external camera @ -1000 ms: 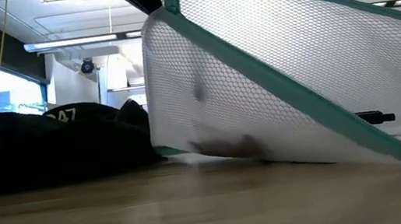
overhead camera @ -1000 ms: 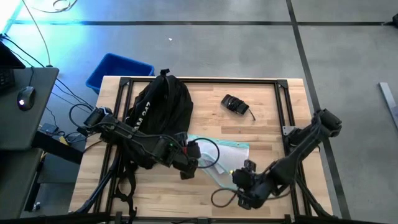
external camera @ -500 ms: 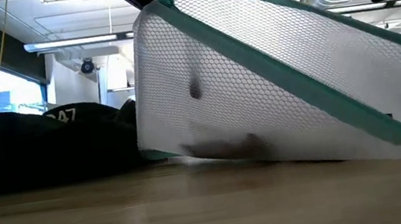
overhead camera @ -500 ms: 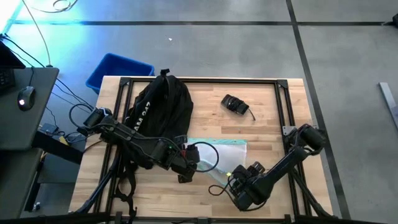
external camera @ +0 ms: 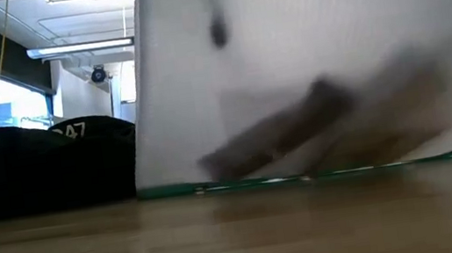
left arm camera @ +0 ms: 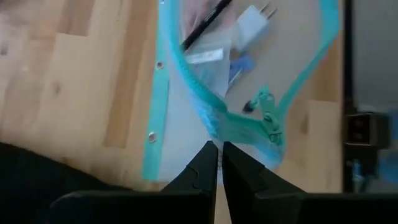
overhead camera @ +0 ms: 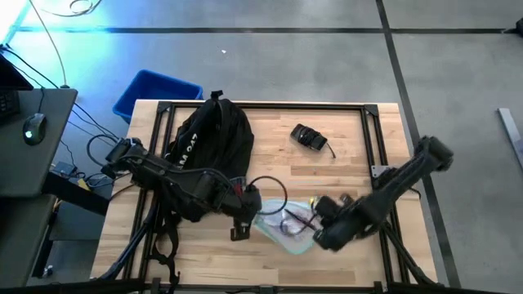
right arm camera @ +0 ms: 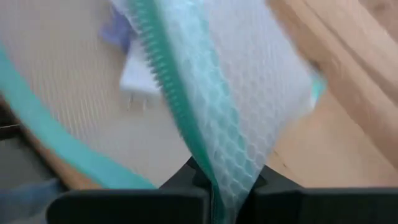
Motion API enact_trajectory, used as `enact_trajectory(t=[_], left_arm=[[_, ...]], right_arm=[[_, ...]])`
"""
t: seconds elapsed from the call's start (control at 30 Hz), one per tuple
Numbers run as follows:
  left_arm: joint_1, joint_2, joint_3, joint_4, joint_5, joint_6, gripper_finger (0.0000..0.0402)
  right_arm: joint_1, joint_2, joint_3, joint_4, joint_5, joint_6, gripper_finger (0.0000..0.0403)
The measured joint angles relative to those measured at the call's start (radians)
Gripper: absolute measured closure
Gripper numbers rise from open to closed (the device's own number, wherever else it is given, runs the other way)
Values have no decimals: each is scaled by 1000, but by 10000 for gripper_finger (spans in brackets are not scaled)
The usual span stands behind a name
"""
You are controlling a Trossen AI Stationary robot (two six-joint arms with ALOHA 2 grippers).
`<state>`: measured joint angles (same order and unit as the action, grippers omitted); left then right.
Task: Unpack backpack
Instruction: Close the zip bag
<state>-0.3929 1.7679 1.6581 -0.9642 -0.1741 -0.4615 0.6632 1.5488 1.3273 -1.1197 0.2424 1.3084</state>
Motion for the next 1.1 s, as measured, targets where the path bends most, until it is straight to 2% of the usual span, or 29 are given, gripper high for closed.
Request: enact_trajectory(t=[0.17,0.3,0.43,0.57,0.73,0.8,0.93,1.1], left_arm=[[63,12,-12,25,107,116,402],[114,20,-32,71,122,140,401],[130,19,-32,94,117,154,396],[113,14,-32,103,155,243,365],[62,15,-43,69,165,308,302],[35,18,-44,57,142,309,278],[-26,22,-98,140,66,343,238],[-101,23,-232,467,-93,366,212]], right_arm=[[-126,-164,-10,-76,-34,-193,402],[-261,-242,-126,-62,-91,-314,403],[-367,-294,-273,39,-199,-396,403],[-440,-311,-361,135,-303,-443,403],[-493,-309,-383,157,-329,-464,403],[-509,-308,-383,159,-348,-466,403],[-540,-308,-383,173,-374,-479,403],[-570,-308,-383,200,-418,-479,403]])
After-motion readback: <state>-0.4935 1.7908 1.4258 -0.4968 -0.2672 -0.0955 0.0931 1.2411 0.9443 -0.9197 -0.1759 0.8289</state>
